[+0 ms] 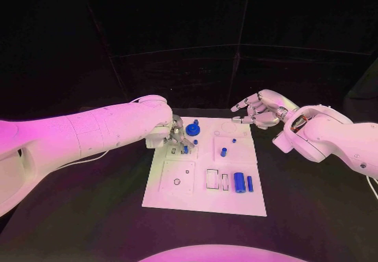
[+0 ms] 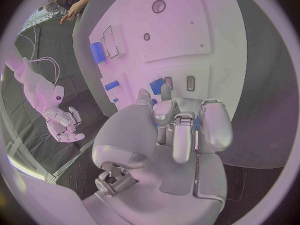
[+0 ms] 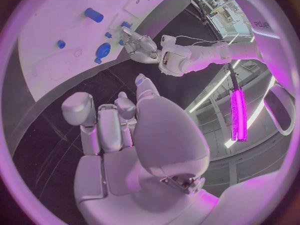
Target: Assemble the parts on the task board
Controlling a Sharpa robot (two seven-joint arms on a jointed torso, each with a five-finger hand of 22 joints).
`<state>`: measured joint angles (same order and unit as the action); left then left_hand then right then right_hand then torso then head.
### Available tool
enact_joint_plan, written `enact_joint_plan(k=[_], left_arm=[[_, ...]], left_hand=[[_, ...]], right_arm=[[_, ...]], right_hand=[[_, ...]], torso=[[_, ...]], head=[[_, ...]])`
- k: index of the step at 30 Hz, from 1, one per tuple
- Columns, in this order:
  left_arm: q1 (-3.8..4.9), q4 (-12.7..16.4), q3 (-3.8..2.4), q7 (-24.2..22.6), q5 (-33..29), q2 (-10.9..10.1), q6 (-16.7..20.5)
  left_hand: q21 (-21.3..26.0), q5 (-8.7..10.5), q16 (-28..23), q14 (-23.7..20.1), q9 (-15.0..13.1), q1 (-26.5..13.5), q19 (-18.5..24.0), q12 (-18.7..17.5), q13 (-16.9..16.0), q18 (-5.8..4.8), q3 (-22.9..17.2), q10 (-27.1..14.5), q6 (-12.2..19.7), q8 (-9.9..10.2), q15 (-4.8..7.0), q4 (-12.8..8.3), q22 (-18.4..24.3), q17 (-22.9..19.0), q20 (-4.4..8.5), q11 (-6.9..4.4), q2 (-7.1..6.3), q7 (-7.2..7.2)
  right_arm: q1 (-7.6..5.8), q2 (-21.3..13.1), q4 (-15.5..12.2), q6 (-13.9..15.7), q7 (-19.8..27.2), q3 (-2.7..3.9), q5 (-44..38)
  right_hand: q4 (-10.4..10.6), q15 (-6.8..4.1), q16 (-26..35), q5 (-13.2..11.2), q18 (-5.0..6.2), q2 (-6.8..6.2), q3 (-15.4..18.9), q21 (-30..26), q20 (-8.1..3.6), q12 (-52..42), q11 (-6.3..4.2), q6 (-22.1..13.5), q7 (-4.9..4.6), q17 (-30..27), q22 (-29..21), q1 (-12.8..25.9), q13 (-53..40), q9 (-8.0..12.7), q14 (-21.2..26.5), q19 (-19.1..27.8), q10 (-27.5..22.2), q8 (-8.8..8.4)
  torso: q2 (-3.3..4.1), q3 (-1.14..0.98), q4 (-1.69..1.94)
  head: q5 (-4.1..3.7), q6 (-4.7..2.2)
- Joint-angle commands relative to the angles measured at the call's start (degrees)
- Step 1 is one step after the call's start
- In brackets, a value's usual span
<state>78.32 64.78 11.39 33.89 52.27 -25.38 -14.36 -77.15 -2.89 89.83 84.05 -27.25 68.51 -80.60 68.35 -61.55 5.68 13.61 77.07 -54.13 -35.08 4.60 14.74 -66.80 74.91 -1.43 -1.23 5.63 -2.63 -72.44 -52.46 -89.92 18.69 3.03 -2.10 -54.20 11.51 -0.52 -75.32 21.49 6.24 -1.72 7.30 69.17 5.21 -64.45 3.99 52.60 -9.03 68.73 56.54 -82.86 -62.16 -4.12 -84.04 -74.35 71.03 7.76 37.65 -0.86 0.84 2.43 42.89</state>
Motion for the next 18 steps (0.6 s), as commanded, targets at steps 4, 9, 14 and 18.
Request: enact_joint_plan(k=[4, 9, 14, 18], left_arm=[[0.06, -0.1, -0.02, 0.5, 0.3, 0.1, -1.1], [0.06, -0.2, -0.02, 0.5, 0.3, 0.2, -1.1], [0.06, -0.1, -0.02, 0.5, 0.3, 0.2, -1.1], [0.06, -0.1, -0.02, 0.4, 0.3, 0.2, -1.0]], left_hand=[[-0.3, 0.08, 0.2, 5.9, -0.5, 1.3, 0.2, 0.3, -0.1, -1.17, -0.4, -0.1, 0.7, -0.6, 0.25, -1.0, -0.2, 15.1, -0.04, -0.18, 0.08, -0.07], [-0.2, 0.08, 0.2, 5.9, -0.7, 1.9, 0.3, 0.2, 0.0, -1.13, -0.7, -0.2, 0.9, -0.7, 0.23, -1.5, 0.0, 15.1, -0.06, -0.16, 0.06, -0.1], [-0.3, 0.08, 0.2, 5.9, -0.9, 2.3, 0.3, 0.2, 0.1, -1.13, -0.8, -0.3, 1.0, -0.8, 0.21, -1.9, -0.1, 15.1, -0.08, -0.13, -0.05, -0.13], [-0.2, 0.07, 0.2, 5.9, -1.2, 3.1, 0.4, 0.2, 0.1, -1.12, -1.4, -0.3, 1.1, -1.0, 0.19, -2.7, -0.1, 15.1, -0.11, -0.13, 0.18, -0.14]], right_arm=[[-0.13, 0.4, 0.1, -0.8, -0.2, 0.03, -0.2], [-0.13, 0.7, 0.2, -1.1, -0.3, 0.03, -0.2], [-0.13, 0.8, 0.4, -1.3, -0.3, 0.03, -0.2], [-0.13, 0.9, 0.5, -1.4, -0.3, 0.03, -0.2]], right_hand=[[0.0, -0.37, 0.4, 0.2, 0.3, 0.34, 0.4, -0.2, -0.04, 0.4, -0.34, -0.2, 0.26, -0.1, -0.1, 0.4, 0.1, 0.0, -1.3, -0.2, -0.1, 0.18], [0.0, -0.37, 0.4, 0.3, 0.32, 0.35, 0.4, -0.3, -0.04, 0.4, -0.35, -0.2, 0.26, -0.1, -0.2, 0.4, 0.2, 0.1, -1.3, -0.2, -0.2, 0.19], [0.0, -0.37, 0.4, 0.3, 0.32, 0.35, 0.4, -0.3, -0.04, 0.4, -0.35, -0.2, 0.26, -0.1, -0.2, 0.4, 0.2, 0.1, -1.3, -0.2, -0.2, 0.19], [0.0, -0.38, 0.4, 0.3, 0.32, 0.36, 0.4, -0.3, -0.05, 0.4, -0.35, -0.2, 0.26, -0.1, -0.2, 0.4, 0.2, 0.1, -1.3, -0.2, -0.2, 0.2]], torso=[[0.03, -0.03, 0.05], [0.06, 0.0, 0.13], [0.01, -0.01, 0.08], [0.0, -0.02, 0.05]], head=[[-0.09, 0.14], [-0.09, 0.17], [-0.09, 0.36], [-0.06, 0.34]])
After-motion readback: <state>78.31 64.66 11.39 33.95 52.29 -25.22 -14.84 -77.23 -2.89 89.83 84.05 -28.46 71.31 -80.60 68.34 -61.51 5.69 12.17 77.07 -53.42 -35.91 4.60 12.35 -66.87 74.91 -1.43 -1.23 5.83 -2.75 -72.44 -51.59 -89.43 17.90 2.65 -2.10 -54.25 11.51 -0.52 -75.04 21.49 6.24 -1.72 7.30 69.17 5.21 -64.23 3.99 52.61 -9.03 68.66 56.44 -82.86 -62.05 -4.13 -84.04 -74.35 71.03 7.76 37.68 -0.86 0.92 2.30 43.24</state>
